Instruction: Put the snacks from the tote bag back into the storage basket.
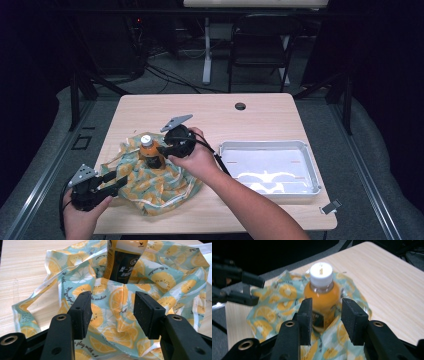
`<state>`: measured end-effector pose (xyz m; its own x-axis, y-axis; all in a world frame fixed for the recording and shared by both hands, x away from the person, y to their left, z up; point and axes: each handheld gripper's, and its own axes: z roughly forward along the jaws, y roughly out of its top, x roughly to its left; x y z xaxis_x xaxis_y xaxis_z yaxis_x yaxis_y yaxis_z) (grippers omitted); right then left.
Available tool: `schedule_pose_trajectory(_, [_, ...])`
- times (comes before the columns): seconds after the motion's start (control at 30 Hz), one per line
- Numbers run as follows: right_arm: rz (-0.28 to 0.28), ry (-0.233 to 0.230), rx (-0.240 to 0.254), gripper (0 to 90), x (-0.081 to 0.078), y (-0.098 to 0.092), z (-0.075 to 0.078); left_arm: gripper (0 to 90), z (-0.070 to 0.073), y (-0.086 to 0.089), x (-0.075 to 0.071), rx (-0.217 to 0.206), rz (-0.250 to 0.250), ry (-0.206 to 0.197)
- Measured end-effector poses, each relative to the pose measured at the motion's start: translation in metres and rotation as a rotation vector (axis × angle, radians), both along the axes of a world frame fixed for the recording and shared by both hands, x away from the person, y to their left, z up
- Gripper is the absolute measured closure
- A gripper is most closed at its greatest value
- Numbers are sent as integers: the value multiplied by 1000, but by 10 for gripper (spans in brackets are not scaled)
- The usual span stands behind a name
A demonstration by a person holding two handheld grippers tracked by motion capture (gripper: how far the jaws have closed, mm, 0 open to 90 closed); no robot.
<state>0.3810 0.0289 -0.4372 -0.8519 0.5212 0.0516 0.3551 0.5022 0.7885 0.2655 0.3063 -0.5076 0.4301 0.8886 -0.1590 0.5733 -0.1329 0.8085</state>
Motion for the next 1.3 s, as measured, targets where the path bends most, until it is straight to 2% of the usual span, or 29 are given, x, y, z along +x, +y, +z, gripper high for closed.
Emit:
schedule_pose_trajectory(0.13, [-11, 5, 40, 613, 5, 2, 8, 487, 0, 1, 0, -7, 4, -1])
schedule_pose_trajectory(0.3, [-19, 7, 52, 603, 10, 11, 19, 487, 0, 2, -1, -8, 11, -2])
schedule_pose_trajectory(0.4, [-22, -21, 40, 592, 12, 16, 25, 486, 0, 2, -1, -14, 17, -2])
schedule_pose_trajectory(0.57, [-30, -21, 51, 584, 16, 20, 29, 486, -1, 5, -1, -12, 22, 5])
schedule_pose_trajectory(0.9, [-38, 1, 71, 536, 23, 30, 24, 483, -1, 10, -3, -13, 38, 4])
schedule_pose_trajectory(1.07, [-29, 13, 52, 529, 24, 39, 17, 479, -1, 13, -3, -16, 48, 0])
schedule_pose_trajectory(1.3, [-29, -10, 9, 524, 24, 52, 4, 479, -2, 15, -2, -18, 49, 3])
